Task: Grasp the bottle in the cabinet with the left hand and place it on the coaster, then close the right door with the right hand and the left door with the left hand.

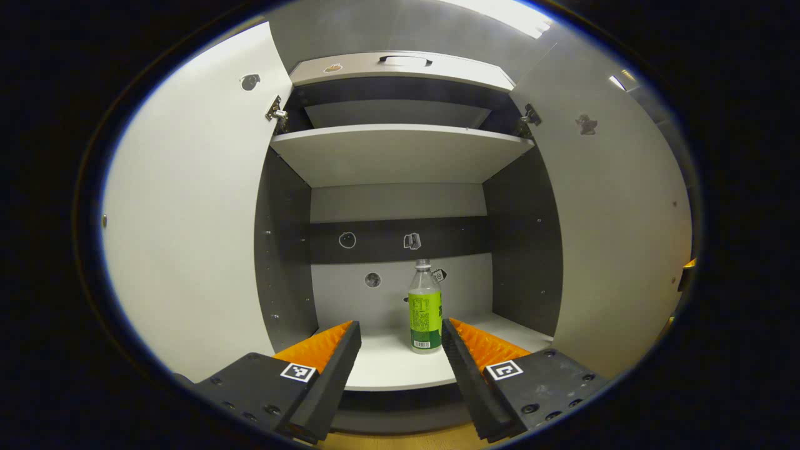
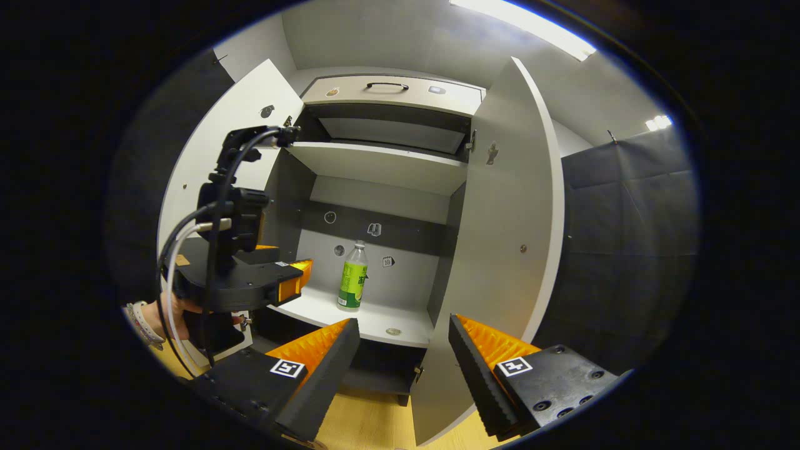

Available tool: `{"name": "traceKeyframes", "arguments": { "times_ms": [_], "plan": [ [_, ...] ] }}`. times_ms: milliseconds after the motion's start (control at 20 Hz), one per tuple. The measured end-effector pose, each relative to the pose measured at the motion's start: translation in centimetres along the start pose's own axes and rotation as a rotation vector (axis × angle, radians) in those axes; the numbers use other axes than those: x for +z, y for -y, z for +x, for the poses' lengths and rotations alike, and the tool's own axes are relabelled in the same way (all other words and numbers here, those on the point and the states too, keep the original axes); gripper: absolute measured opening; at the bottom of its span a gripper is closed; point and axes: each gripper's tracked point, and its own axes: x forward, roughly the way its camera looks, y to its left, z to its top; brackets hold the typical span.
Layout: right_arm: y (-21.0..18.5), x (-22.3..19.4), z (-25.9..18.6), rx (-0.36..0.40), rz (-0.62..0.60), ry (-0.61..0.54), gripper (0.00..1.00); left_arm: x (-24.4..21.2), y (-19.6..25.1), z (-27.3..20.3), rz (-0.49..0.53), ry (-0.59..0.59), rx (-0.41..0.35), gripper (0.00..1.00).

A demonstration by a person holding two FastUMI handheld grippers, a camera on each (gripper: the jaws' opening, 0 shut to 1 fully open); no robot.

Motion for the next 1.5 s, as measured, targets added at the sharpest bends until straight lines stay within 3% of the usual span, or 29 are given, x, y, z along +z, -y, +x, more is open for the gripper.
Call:
{"name": "traceKeyframes", "arguments": {
  "times_ms": [550,750,1250,1500],
  "plan": [
    [-3.3,-1.4,5.9,0.179,0.05,-0.022,0.96,-2.9,3.3,11.7,-0.059,-0.024,-0.061,0.84],
    [-4.3,-1.6,7.2,0.231,0.038,-0.026,0.96,-3.8,3.2,14.7,-0.011,-0.039,-0.047,0.83],
    [-4.0,-1.8,11.3,0.242,0.055,-0.037,0.95,-6.2,4.2,19.1,-0.005,-0.106,-0.069,0.83],
    [-3.2,-2.1,12.7,0.213,0.074,-0.055,0.96,-6.4,4.9,20.3,0.034,-0.109,-0.086,0.82]
  ]
}}
